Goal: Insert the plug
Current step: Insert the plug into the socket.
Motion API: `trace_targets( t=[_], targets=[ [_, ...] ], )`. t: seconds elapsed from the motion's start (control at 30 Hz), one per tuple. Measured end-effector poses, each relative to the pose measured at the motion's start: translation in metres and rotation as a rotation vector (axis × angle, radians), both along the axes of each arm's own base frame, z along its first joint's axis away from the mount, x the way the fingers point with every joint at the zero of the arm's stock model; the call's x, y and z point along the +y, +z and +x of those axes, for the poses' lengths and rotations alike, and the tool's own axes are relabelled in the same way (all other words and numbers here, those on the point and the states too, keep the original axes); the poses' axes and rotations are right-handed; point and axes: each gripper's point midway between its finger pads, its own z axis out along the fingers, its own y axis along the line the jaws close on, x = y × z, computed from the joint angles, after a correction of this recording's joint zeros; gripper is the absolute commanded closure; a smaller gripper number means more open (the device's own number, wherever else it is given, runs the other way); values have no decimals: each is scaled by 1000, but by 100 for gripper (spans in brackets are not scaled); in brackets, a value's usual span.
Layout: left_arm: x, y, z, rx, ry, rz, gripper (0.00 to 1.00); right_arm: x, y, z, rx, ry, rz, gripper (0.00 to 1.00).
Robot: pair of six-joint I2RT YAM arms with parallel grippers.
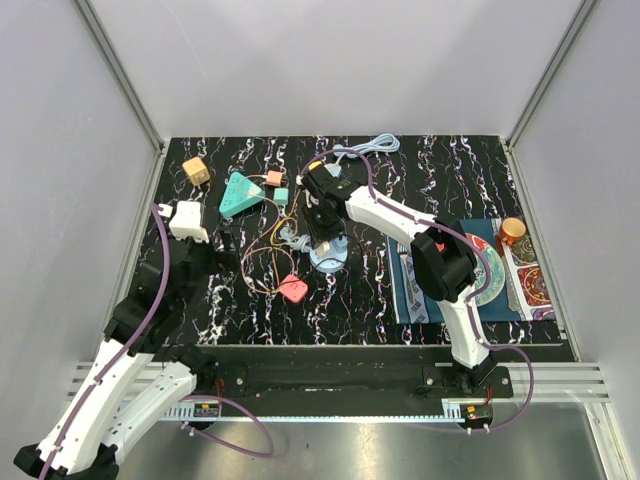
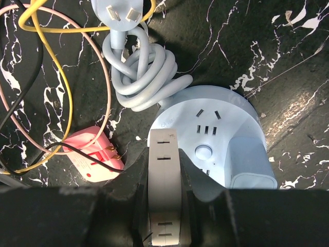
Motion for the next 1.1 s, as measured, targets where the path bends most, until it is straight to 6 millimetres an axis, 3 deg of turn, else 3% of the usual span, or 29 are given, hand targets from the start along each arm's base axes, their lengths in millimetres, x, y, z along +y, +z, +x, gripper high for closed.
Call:
trace_targets(
  t=[1.1],
  targets=[
    [-2, 1, 0, -3, -14, -8, 1, -4, -8, -13, 38, 11, -64, 100]
  ],
)
